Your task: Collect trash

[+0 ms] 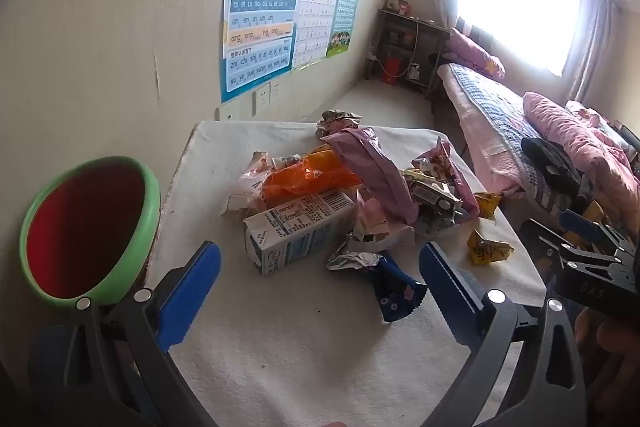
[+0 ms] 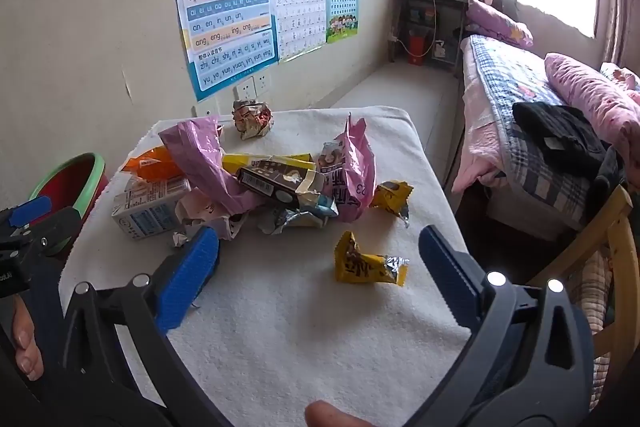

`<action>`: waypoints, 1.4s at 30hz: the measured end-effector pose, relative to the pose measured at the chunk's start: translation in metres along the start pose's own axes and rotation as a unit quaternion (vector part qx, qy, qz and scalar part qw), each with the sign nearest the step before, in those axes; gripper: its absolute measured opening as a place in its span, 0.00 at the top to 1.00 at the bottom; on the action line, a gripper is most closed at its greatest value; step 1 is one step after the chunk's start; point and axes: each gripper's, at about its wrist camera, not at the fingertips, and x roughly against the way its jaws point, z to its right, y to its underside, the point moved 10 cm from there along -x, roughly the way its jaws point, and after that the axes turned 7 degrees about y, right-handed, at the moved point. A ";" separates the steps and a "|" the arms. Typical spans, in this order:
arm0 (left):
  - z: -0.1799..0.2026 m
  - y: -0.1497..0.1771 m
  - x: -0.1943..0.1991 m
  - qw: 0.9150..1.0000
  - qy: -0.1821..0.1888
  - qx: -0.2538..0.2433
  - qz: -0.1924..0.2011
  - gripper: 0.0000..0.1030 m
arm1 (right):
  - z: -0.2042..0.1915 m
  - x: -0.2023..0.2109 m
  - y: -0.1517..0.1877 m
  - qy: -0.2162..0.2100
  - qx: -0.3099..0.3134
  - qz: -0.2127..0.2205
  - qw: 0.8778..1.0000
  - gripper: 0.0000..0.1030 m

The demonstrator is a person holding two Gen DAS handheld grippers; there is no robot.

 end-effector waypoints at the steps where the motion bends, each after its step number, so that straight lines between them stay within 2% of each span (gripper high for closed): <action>1: 0.000 0.000 0.000 1.000 0.001 0.001 0.000 0.08 | -0.001 0.001 -0.001 -0.001 0.003 0.003 1.000 0.04; 16: -0.012 0.008 -0.009 1.000 -0.002 0.001 -0.002 0.08 | -0.004 0.003 -0.003 0.011 0.014 0.009 1.000 0.04; 42: -0.005 0.004 -0.004 1.000 -0.006 0.003 -0.007 0.08 | -0.002 -0.004 0.001 0.015 0.015 -0.002 1.000 0.04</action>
